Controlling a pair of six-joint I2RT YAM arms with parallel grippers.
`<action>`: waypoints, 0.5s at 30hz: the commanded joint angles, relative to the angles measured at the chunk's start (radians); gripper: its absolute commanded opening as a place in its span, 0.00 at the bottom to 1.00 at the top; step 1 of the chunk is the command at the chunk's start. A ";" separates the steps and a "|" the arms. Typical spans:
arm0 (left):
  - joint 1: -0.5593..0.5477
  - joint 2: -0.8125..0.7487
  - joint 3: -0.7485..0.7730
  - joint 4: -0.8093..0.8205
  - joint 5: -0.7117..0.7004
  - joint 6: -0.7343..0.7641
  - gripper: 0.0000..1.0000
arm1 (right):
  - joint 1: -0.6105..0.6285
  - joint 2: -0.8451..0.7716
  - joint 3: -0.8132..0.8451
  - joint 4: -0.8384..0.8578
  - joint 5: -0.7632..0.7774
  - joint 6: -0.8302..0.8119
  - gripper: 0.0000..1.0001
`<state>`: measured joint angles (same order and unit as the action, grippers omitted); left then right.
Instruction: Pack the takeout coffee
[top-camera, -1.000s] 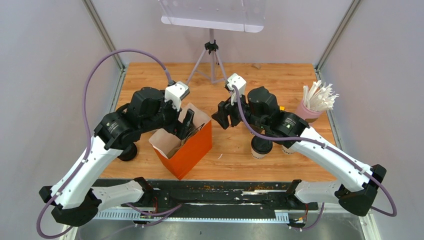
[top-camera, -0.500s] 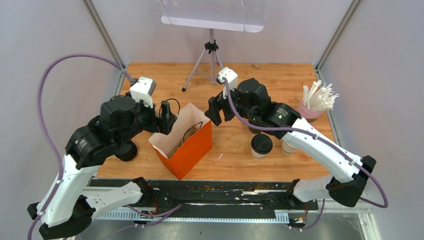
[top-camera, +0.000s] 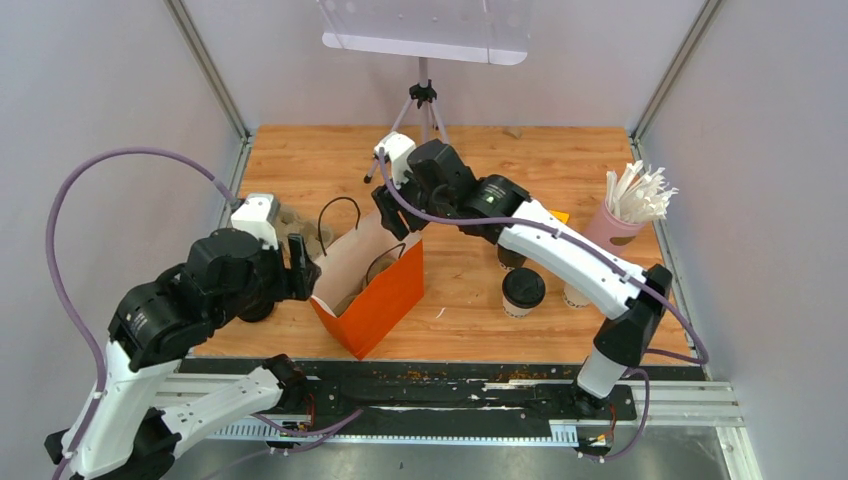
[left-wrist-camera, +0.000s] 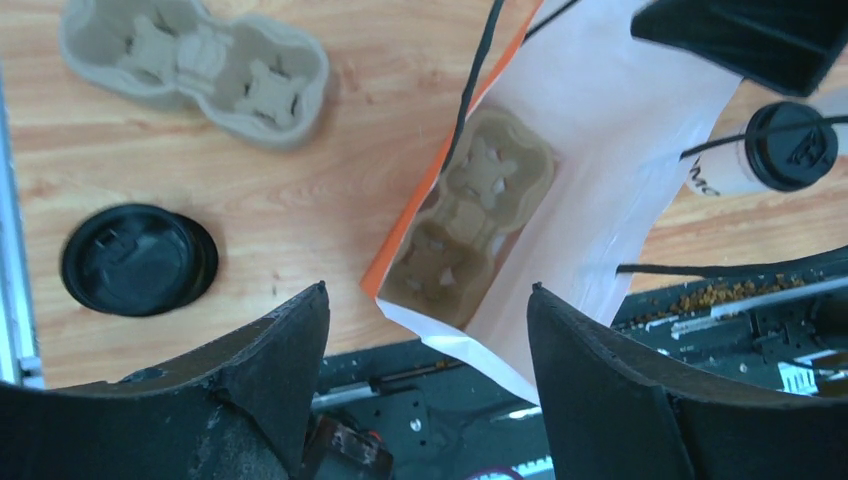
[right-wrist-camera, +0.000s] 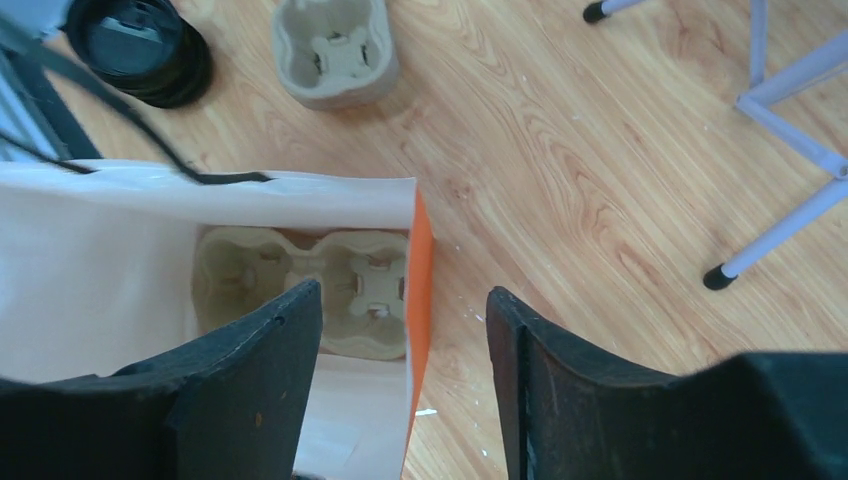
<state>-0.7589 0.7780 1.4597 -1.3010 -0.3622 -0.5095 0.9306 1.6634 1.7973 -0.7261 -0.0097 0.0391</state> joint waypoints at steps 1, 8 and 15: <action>-0.003 0.003 -0.050 -0.032 0.064 -0.159 0.77 | 0.005 0.070 0.119 -0.108 0.115 -0.068 0.58; -0.003 0.010 0.040 -0.148 0.110 -0.383 0.69 | 0.000 0.104 0.228 -0.172 0.132 -0.076 0.06; -0.003 0.003 0.080 -0.144 0.062 -0.460 0.64 | -0.029 0.019 0.160 -0.180 0.140 -0.032 0.00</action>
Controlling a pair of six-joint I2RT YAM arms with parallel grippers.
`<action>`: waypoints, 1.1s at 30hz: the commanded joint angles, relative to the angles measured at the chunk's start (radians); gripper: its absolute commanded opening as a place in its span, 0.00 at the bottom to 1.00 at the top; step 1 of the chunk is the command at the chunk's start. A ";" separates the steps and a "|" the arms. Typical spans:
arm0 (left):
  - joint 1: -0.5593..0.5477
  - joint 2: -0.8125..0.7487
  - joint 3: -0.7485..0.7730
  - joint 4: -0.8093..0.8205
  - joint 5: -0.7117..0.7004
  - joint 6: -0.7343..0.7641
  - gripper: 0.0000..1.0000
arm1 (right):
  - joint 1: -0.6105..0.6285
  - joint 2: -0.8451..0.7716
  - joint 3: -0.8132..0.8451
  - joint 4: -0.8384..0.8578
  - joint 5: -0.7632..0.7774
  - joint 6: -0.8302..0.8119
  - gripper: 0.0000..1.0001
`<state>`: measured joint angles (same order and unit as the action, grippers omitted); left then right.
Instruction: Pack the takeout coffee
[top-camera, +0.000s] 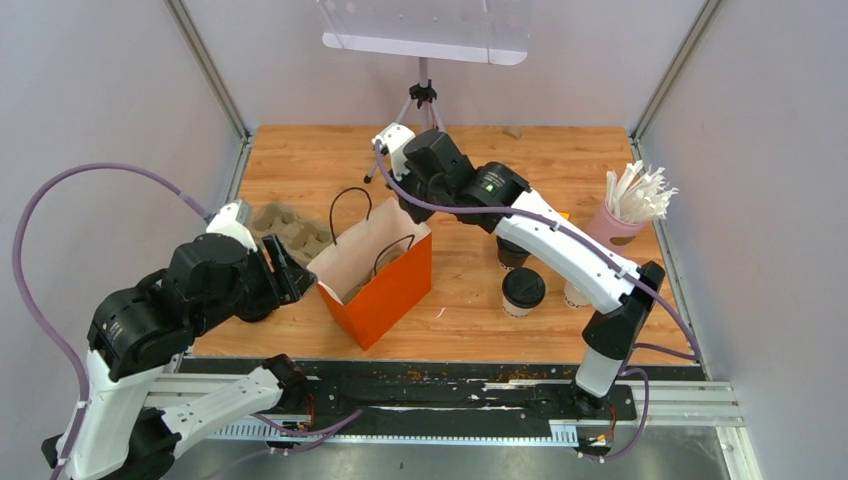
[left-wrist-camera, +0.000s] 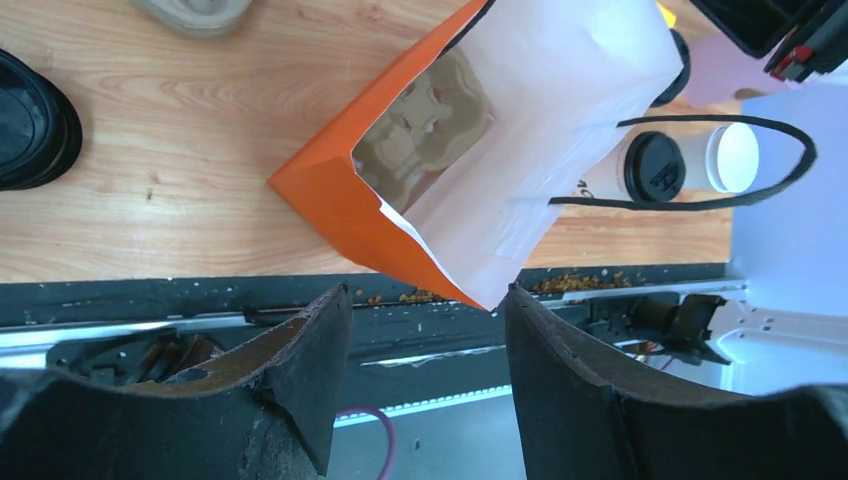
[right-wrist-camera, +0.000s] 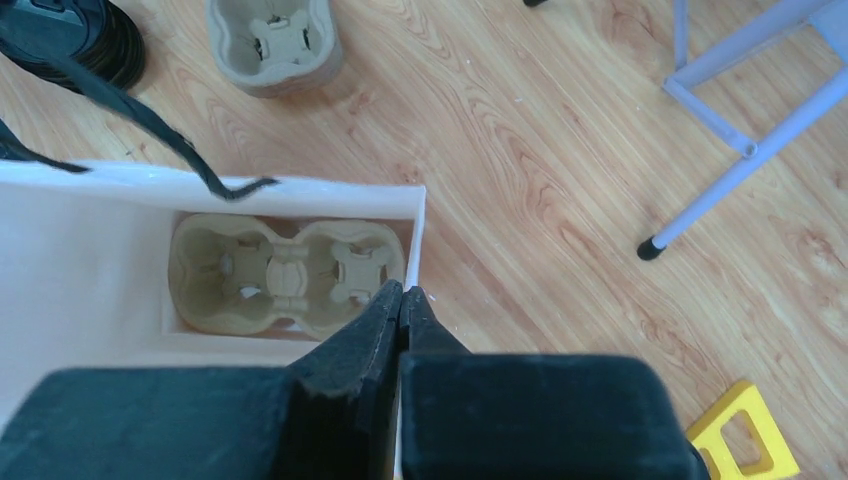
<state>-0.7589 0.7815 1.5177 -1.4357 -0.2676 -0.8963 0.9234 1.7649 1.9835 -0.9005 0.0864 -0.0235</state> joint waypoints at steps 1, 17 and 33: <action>-0.003 0.005 0.017 -0.005 -0.034 -0.063 0.64 | -0.037 -0.099 -0.043 -0.004 0.049 0.056 0.00; -0.003 -0.018 -0.220 0.174 -0.030 -0.092 0.53 | -0.095 -0.242 -0.200 0.141 -0.027 0.111 0.50; -0.004 0.246 -0.094 0.160 -0.116 0.063 0.22 | -0.110 -0.243 -0.251 0.141 -0.150 0.116 0.67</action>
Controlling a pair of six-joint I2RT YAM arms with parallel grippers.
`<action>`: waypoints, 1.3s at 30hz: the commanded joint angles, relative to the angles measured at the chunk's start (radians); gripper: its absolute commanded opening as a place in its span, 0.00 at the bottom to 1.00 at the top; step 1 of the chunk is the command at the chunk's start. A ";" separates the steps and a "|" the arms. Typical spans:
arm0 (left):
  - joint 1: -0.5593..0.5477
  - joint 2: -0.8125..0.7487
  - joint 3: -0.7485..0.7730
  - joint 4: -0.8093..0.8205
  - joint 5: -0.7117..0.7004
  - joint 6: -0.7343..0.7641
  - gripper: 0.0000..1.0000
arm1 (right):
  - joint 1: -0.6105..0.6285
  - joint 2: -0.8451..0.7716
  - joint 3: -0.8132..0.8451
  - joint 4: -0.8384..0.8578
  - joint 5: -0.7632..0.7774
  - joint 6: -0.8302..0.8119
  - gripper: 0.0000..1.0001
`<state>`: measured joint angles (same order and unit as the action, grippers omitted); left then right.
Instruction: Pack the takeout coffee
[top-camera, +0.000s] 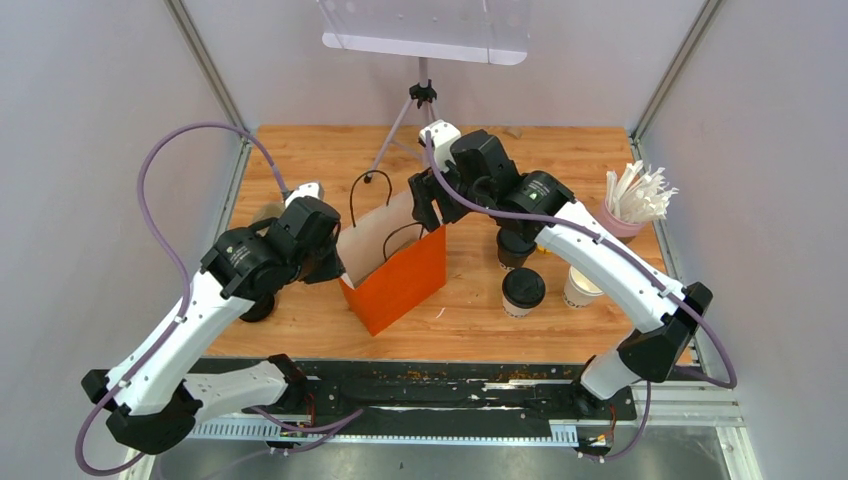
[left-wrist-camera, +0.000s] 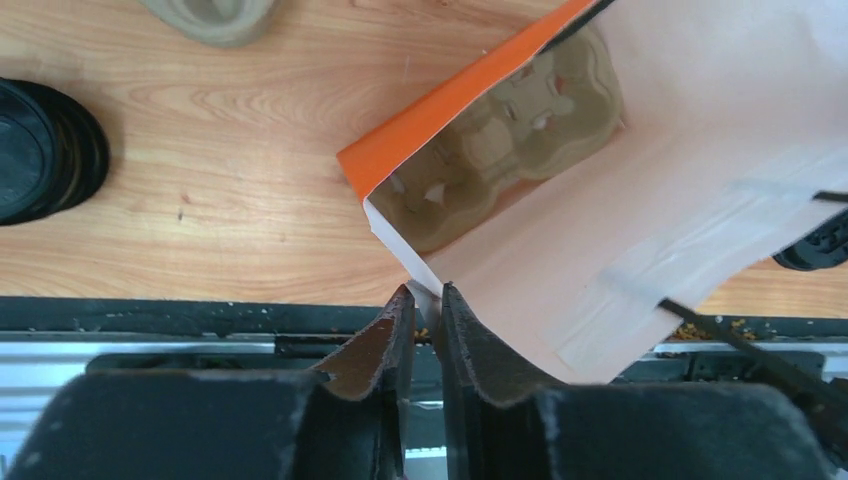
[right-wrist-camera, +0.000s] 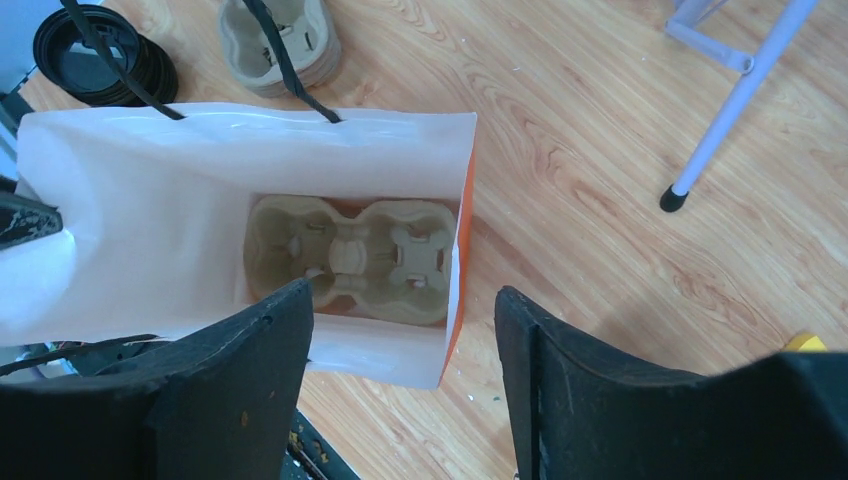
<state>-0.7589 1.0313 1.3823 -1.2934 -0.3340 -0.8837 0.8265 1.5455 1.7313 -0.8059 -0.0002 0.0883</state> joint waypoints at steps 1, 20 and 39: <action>-0.003 -0.001 0.038 0.029 -0.051 0.059 0.19 | -0.015 -0.016 -0.001 0.050 -0.073 0.001 0.68; -0.002 -0.007 -0.019 0.244 -0.063 0.214 0.05 | -0.055 0.043 0.087 -0.192 -0.099 0.043 0.39; 0.064 0.083 0.100 0.159 0.019 0.233 0.01 | -0.056 -0.098 0.007 -0.232 -0.274 0.335 0.33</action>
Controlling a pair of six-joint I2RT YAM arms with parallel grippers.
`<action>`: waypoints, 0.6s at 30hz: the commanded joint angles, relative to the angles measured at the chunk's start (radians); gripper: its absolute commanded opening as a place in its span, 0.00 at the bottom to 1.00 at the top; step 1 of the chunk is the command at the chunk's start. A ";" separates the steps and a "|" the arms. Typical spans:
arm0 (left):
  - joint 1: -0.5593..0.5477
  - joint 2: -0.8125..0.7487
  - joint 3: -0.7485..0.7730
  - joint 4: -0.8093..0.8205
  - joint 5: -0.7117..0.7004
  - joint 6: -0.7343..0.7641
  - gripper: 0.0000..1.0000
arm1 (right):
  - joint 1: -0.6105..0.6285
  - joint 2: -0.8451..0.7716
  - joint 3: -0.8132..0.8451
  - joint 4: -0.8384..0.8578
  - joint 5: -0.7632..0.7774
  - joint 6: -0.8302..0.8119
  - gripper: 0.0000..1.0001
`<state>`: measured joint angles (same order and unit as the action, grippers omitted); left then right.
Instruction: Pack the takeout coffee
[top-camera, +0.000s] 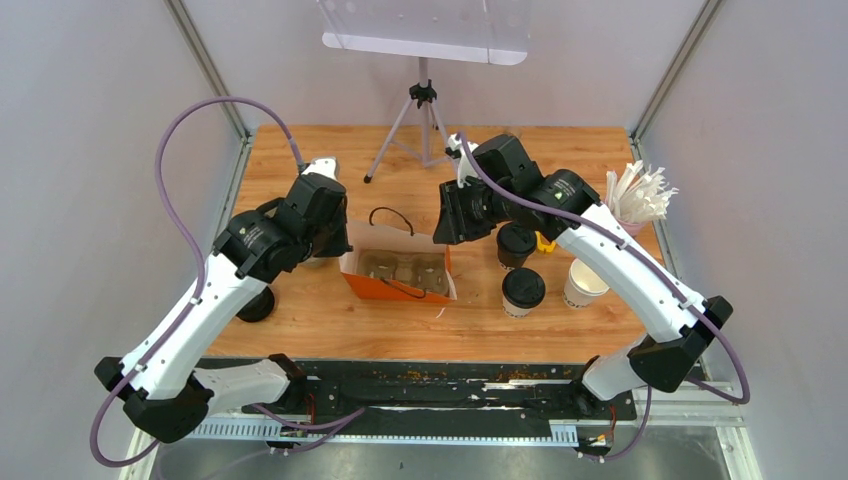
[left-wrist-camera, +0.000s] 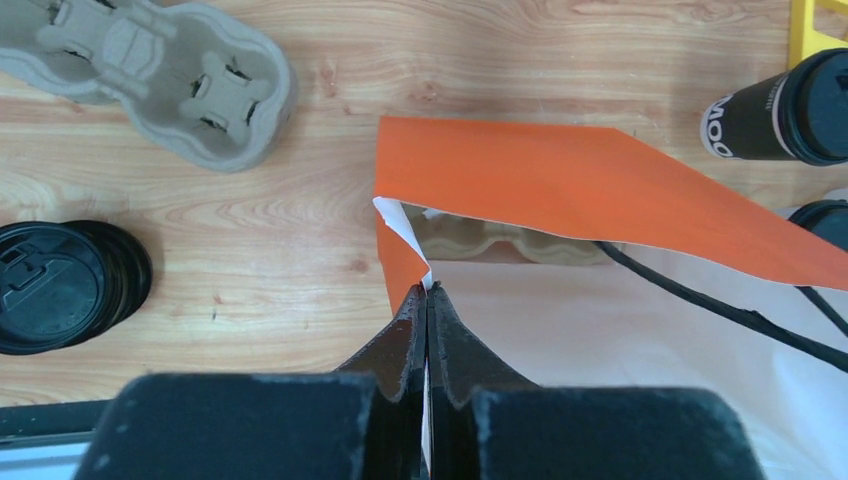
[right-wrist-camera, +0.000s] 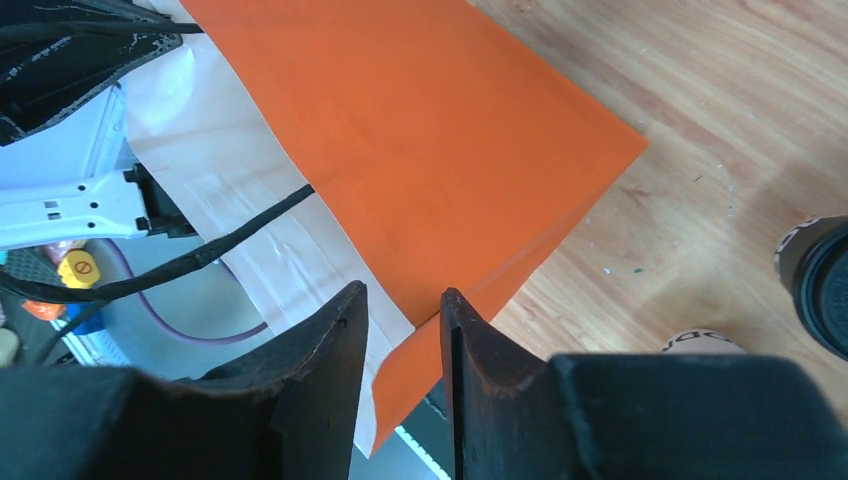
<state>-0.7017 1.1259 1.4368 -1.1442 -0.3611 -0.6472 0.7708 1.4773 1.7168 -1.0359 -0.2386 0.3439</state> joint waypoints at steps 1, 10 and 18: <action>0.009 -0.012 0.045 0.014 0.052 -0.002 0.00 | 0.000 -0.033 0.019 -0.005 -0.035 0.083 0.33; 0.076 0.008 0.053 -0.007 0.124 0.060 0.07 | -0.006 -0.031 0.072 -0.063 0.099 0.014 0.58; 0.080 0.007 0.068 0.006 0.136 0.094 0.40 | -0.021 -0.127 0.038 0.008 0.332 -0.117 1.00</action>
<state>-0.6258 1.1343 1.4521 -1.1492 -0.2367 -0.5858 0.7582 1.4464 1.7542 -1.0866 -0.0849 0.2977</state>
